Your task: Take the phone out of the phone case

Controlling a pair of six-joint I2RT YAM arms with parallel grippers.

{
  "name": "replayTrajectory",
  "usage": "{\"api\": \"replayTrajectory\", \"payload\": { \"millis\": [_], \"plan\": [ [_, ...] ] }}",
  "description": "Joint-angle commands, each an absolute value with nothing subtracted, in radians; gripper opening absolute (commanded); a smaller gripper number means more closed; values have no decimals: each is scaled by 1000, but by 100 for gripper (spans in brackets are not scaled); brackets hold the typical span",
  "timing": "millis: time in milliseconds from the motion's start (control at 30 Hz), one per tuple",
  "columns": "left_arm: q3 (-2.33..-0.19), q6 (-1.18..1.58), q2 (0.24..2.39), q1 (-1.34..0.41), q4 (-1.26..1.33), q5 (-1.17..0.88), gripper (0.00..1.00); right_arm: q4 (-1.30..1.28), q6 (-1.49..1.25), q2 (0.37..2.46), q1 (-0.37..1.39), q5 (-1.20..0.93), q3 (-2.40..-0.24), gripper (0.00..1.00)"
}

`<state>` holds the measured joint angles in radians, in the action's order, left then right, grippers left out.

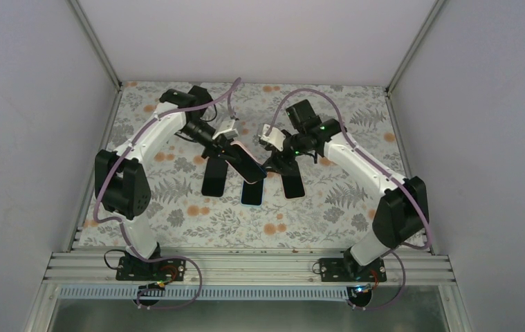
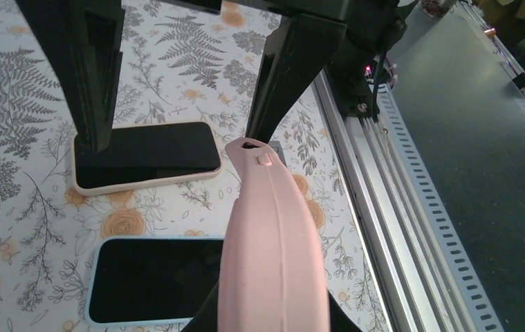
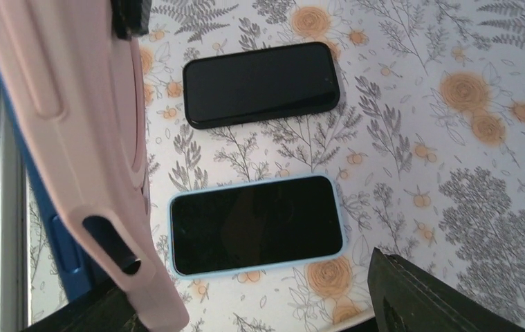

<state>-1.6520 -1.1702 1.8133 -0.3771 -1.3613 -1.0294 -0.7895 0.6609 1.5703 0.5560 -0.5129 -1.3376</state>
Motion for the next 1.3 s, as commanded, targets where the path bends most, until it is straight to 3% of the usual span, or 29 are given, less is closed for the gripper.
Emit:
{"api": "replayTrajectory", "payload": {
  "millis": [0,200,433,733,833,900,1067,1133,1267],
  "plan": [
    [-1702,-1198,1769,-429,-1358,-1352,2,-550,569,1645,601,-706,-1418,78],
    [-1707,-1212,1807,-401,-1358,-1354,2,-812,738,1783,623,-1111,-1580,79],
    [-1782,-1203,1876,-364,-1358,-1336,2,-1044,873,1830,732,-1302,-1666,75],
    [-1945,-1123,1966,-323,-1352,-1215,2,-997,815,1761,711,-1298,-1612,32],
    [-1971,-1091,1948,-307,-1338,-1168,10,-976,823,1740,651,-1298,-1580,8],
    [-1955,-1063,1926,-304,-1304,-1117,12,-991,836,1734,580,-1350,-1579,3],
    [-1828,-937,1872,-299,-1089,-1001,13,-1185,984,1757,509,-1443,-1669,3],
    [-1807,-884,1871,-295,-1013,-964,21,-1238,1015,1779,507,-1446,-1703,3],
    [-1802,-811,1845,-293,-934,-928,65,-1153,893,1795,498,-1388,-1689,3]
  ]
}}
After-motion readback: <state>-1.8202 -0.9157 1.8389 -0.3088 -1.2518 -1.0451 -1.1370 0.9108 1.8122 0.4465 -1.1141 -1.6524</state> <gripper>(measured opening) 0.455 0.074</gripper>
